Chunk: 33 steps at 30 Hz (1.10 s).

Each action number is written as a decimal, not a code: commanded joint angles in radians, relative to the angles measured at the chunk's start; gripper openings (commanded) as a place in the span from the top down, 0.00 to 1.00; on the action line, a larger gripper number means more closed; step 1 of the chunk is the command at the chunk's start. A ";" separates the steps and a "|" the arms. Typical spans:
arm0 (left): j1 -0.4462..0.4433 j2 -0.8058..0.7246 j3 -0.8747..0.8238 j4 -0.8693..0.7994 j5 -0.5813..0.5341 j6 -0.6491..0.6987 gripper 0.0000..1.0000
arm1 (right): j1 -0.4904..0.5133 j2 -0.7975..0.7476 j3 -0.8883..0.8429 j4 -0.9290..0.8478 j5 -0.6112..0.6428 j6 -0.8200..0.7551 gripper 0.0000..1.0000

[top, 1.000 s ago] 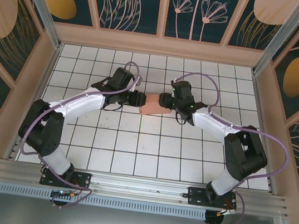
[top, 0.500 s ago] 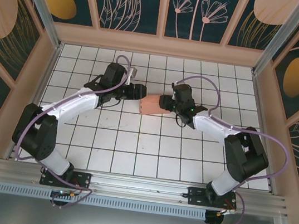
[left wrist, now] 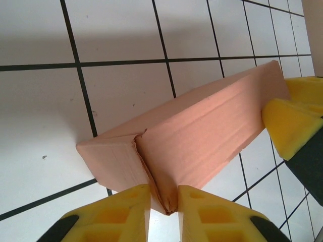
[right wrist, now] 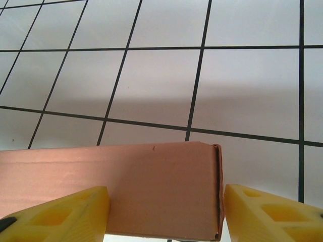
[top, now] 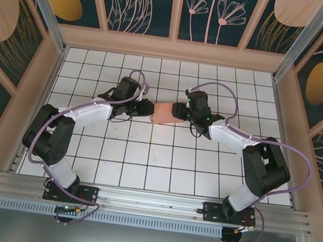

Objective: Fold the paper box

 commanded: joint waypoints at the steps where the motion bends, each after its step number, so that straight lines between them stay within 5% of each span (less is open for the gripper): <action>1: 0.002 0.069 -0.046 -0.061 -0.044 0.021 0.77 | -0.014 -0.044 0.000 -0.003 -0.060 0.019 0.39; 8: 0.002 0.088 -0.046 -0.072 -0.053 0.045 0.73 | -0.147 -0.126 -0.051 0.195 -0.316 0.190 0.39; 16: 0.002 0.084 -0.046 -0.072 -0.050 0.049 0.73 | -0.175 -0.045 -0.077 0.110 -0.330 0.151 0.42; 20: 0.002 0.082 -0.046 -0.070 -0.038 0.048 0.73 | -0.175 -0.004 -0.104 0.102 -0.319 0.158 0.58; 24: 0.002 0.083 -0.045 -0.073 -0.038 0.051 0.72 | -0.171 -0.003 -0.099 0.097 -0.321 0.150 0.95; 26: 0.002 0.088 -0.041 -0.075 -0.037 0.052 0.72 | -0.155 -0.018 -0.080 0.087 -0.290 0.124 0.98; 28: 0.002 0.091 -0.040 -0.076 -0.036 0.051 0.72 | -0.127 -0.029 -0.056 0.069 -0.237 0.084 0.92; 30: 0.002 0.088 -0.041 -0.074 -0.035 0.050 0.72 | -0.098 -0.033 -0.027 0.045 -0.183 0.045 0.68; 32: 0.002 0.084 -0.041 -0.073 -0.037 0.049 0.72 | -0.073 -0.015 0.013 0.010 -0.155 0.005 0.32; 33: 0.002 0.082 -0.041 -0.074 -0.037 0.051 0.72 | -0.062 0.000 0.028 -0.004 -0.145 -0.008 0.28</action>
